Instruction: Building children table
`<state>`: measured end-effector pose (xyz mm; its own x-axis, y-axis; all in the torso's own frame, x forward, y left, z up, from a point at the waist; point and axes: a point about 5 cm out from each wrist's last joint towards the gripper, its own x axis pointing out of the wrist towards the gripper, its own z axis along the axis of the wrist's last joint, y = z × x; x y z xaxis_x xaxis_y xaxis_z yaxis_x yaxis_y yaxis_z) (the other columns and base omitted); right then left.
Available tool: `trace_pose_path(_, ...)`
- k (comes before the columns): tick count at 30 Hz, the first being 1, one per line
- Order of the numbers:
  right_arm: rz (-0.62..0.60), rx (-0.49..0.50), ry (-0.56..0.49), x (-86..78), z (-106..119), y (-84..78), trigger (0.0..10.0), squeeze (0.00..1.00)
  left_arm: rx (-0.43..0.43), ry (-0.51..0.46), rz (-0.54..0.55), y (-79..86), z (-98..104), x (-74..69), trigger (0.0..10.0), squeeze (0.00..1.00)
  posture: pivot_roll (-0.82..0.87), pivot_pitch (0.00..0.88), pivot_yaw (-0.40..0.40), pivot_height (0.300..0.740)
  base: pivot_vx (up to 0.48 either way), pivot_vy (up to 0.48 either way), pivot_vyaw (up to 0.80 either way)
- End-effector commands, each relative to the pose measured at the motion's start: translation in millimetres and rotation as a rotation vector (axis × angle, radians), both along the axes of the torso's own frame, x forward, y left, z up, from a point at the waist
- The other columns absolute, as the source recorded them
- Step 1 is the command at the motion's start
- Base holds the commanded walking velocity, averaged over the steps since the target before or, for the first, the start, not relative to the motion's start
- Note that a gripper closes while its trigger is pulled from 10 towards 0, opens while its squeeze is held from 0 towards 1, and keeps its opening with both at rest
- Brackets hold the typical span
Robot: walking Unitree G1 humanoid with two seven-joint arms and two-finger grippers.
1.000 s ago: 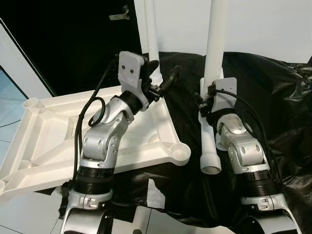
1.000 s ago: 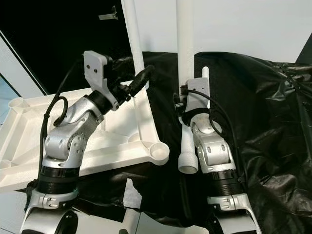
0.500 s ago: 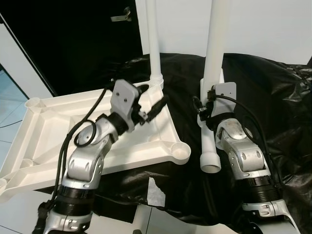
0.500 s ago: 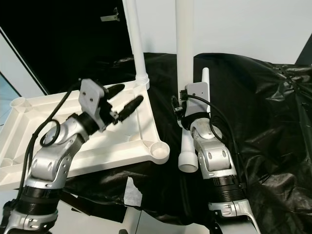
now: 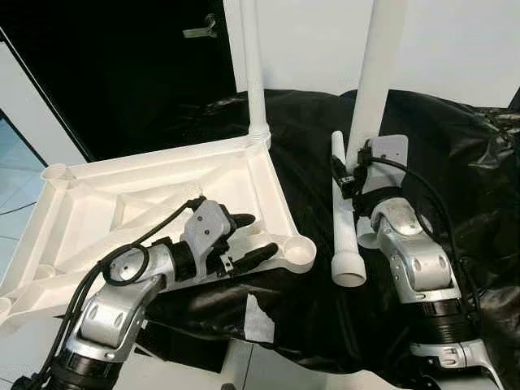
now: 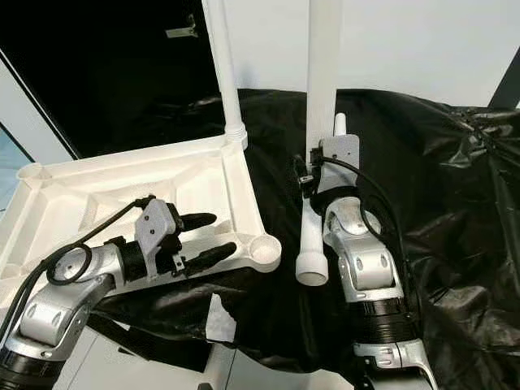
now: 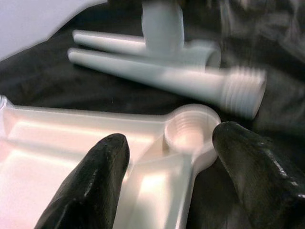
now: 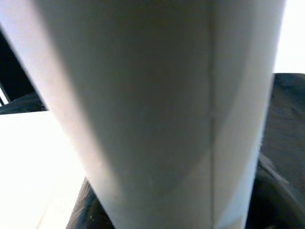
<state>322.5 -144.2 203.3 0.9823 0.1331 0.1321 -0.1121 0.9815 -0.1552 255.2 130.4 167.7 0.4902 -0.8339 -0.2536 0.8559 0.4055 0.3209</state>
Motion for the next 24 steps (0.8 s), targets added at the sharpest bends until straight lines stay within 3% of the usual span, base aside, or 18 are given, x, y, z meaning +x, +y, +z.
trace_pose_path(1, 0.012, 0.0, -0.021, -2.0, 4.3, 1.4, 10.0, 0.0, 0.153, 0.006, 0.038, 9.8, -19.5, 4.8, 10.0, 0.0, 0.0, 0.0, 0.05, 0.74, 0.0, 0.0, 0.0)
trace_pose_path(3, 0.007, -0.005, -0.023, -2.3, 4.6, 0.8, 10.0, 0.0, 0.242, 0.029, 0.089, 17.5, -30.8, 11.4, 10.0, 0.0, 0.0, 0.0, 0.053, 0.74, 0.0, 0.0, 0.0)
trace_pose_path(8, -0.001, -0.01, -0.024, -2.4, 4.5, 0.5, 10.0, 0.0, 0.305, 0.056, 0.093, 21.3, -39.0, 18.0, 10.0, 0.0, -0.01, 0.0, 0.057, 0.74, 0.0, 0.0, 0.0)
trace_pose_path(9, -0.003, -0.011, -0.024, -2.5, 4.4, 0.4, 10.0, 0.0, 0.303, 0.061, 0.096, 20.5, -39.4, 19.7, 9.5, 0.0, -0.01, 0.0, 0.059, 0.74, 0.0, 0.0, 0.0)
trace_pose_path(10, -0.004, -0.012, -0.023, -2.5, 4.2, 0.1, 10.0, 0.0, 0.297, 0.066, 0.095, 18.9, -39.2, 21.1, 8.7, 0.0, -0.01, 0.0, 0.06, 0.74, 0.0, 0.0, 0.0)
trace_pose_path(11, -0.005, -0.014, -0.023, -2.3, 4.1, 0.0, 10.0, 0.0, 0.291, 0.07, 0.091, 17.3, -38.5, 22.4, 4.1, 0.0, -0.01, 0.0, 0.063, 0.74, 0.0, 0.0, 0.0)
trace_pose_path(12, -0.006, -0.014, -0.023, -2.1, 4.1, 0.0, 10.0, 0.0, 0.283, 0.066, 0.092, 15.6, -37.2, 24.0, 2.9, 0.0, -0.01, 0.0, 0.064, 0.74, 0.0, 0.0, 0.0)
trace_pose_path(13, -0.006, -0.014, -0.023, -2.1, 4.1, 0.0, 10.0, 0.0, 0.283, 0.066, 0.092, 15.6, -37.2, 24.0, 2.9, 0.0, -0.01, 0.0, 0.064, 0.74, 0.0, 0.0, 0.0)
trace_pose_path(14, -0.007, -0.015, -0.023, -1.9, 4.0, -0.2, 10.0, 0.0, 0.273, 0.072, 0.078, 12.7, -36.3, 24.4, 0.0, 0.0, -0.01, 0.0, 0.067, 0.74, 0.0, 0.0, 0.0)
trace_pose_path(22, -0.012, -0.012, -0.026, -1.8, 3.6, 0.2, 10.0, 0.0, 0.267, 0.057, 0.022, 1.3, -33.8, 27.6, 0.2, 0.0, -0.01, 0.0, 0.08, 0.74, 0.0, 0.0, 0.0)
trace_pose_path(23, -0.012, -0.012, -0.025, -2.0, 3.2, 0.7, 10.0, 0.0, 0.271, 0.054, 0.015, 0.4, -34.0, 28.4, 6.0, 0.0, -0.02, 0.0, 0.084, 0.74, 0.0, 0.0, 0.0)
trace_pose_path(24, -0.013, -0.011, -0.025, -2.3, 2.7, 1.2, 10.0, 0.0, 0.277, 0.049, 0.007, -0.9, -34.3, 29.3, 10.0, 0.0, -0.02, 0.0, 0.087, 0.74, 0.0, 0.0, 0.0)
